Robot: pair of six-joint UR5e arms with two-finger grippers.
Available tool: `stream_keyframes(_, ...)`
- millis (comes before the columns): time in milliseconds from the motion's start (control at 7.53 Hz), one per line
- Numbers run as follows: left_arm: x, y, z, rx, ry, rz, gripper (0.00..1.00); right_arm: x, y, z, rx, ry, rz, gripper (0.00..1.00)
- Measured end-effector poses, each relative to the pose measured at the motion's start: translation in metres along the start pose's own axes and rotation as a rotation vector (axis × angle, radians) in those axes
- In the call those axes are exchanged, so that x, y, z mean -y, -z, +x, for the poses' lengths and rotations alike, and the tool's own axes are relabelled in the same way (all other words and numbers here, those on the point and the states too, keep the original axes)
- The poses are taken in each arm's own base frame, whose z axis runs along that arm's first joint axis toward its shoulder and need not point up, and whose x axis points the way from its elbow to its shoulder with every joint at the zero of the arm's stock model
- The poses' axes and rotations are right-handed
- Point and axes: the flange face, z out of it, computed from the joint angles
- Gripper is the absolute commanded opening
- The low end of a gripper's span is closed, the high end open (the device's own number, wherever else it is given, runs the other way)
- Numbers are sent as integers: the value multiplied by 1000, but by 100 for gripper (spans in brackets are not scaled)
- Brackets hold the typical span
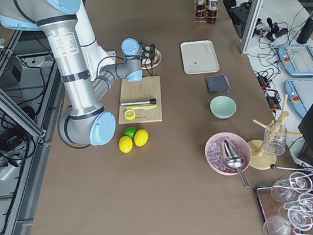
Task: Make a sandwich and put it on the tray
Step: 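Carry the bread slice with the right gripper over the egg plate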
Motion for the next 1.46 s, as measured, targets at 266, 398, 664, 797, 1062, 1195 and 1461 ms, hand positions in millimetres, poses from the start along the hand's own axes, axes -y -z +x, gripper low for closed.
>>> stream_keyframes(266,0,0,0,0,1,-2,97,-6,-37,-23,16,6,22,0)
stream_keyframes(398,0,0,0,0,1,-2,97,-5,-47,-26,15,8,34,0)
stream_keyframes(664,-1,-1,-2,1,3,-4,97,1,-69,-28,3,7,59,0)
stream_keyframes(797,-1,-2,-2,2,4,-5,97,3,-81,-24,-11,4,68,0)
stream_keyframes(1062,-1,-2,-3,2,4,-7,97,4,-95,-15,-32,5,78,0)
stream_keyframes(1195,-2,-3,-3,3,4,-7,97,4,-98,-12,-39,4,79,0)
stream_keyframes(1461,-2,-5,-5,5,5,-11,97,-1,-100,-12,-37,2,71,0)
